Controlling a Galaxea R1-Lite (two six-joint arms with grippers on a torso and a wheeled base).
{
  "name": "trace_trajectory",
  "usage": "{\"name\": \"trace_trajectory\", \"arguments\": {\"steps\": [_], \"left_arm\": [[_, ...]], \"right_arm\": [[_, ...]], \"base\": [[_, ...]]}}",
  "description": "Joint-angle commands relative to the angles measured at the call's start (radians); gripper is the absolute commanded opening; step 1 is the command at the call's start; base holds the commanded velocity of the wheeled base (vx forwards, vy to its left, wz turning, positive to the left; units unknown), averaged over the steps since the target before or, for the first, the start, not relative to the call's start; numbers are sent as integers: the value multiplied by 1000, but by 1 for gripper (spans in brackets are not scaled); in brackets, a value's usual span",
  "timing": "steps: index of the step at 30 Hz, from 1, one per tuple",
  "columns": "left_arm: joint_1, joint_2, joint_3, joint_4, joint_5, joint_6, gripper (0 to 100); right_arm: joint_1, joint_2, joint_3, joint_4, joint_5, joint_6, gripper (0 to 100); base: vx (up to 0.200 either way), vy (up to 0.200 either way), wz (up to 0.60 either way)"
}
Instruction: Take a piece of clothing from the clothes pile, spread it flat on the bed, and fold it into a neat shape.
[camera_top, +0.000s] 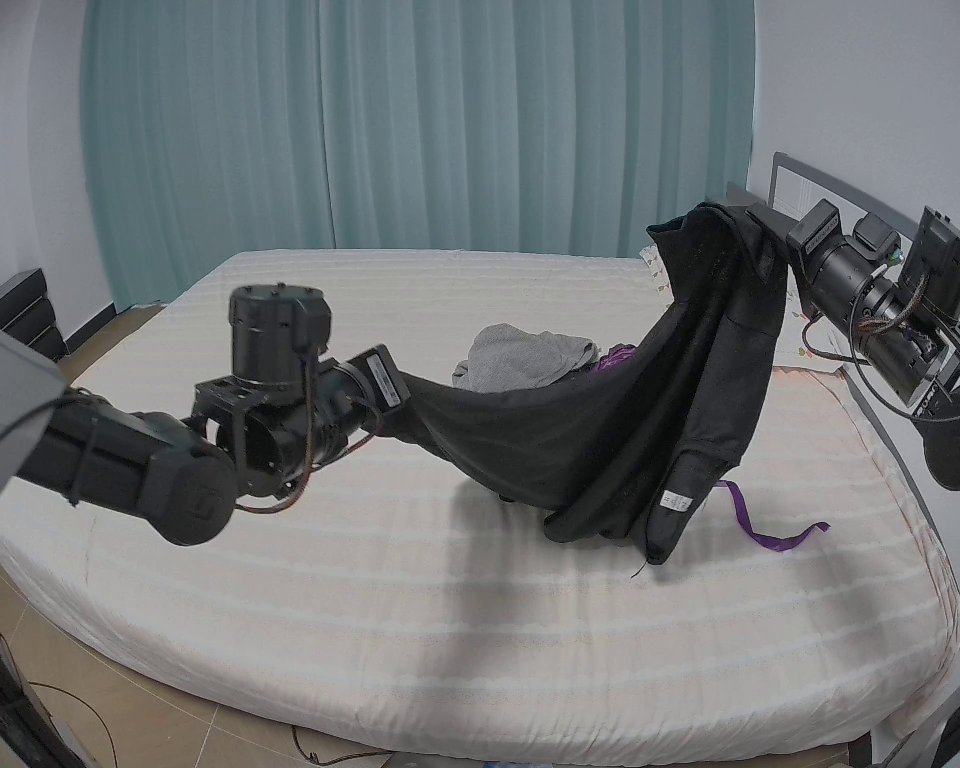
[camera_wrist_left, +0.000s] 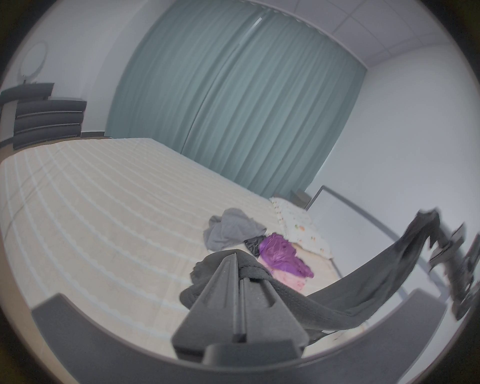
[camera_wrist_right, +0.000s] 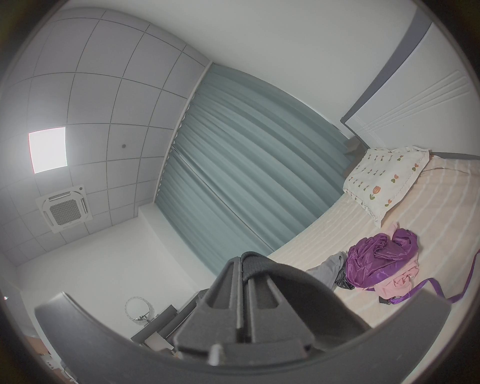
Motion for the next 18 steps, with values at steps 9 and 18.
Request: {"name": "trace_trajectory", "arguments": {"steps": [9, 18], "left_arm": [[-13, -127, 242, 38, 22, -177, 0], [-15, -74, 389, -26, 19, -208, 0]], "right_arm": [[-35, 50, 437, -1, 133, 13, 0], [1, 135, 440, -13, 118, 115, 0]], "base": [[0, 0, 0], [0, 0, 0]]}}
